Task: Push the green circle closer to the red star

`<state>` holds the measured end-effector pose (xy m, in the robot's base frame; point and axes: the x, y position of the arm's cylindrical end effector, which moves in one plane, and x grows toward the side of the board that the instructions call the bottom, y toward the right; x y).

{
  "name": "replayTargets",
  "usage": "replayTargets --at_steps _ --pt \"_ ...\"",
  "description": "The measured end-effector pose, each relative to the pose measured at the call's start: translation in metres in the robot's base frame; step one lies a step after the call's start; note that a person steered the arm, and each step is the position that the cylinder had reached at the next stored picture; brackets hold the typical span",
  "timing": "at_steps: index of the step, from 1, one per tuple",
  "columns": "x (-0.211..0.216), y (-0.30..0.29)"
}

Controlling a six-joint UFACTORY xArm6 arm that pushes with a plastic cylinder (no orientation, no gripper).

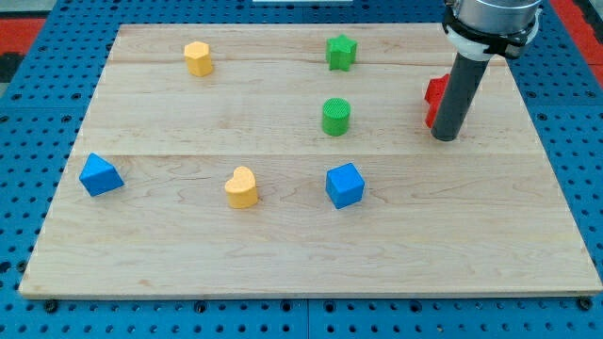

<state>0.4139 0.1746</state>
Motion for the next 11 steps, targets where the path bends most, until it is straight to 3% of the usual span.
replayTargets --at_steps 3,4,5,6,7,9,10,11 --pt "0.024 -0.158" --pt "0.002 -0.203" --pt "-0.014 -0.131" --pt "-0.021 -0.100" --pt "-0.025 -0.168" --pt "-0.049 -0.071" --pt "-0.099 -0.123" --pt "-0.105 -0.200"
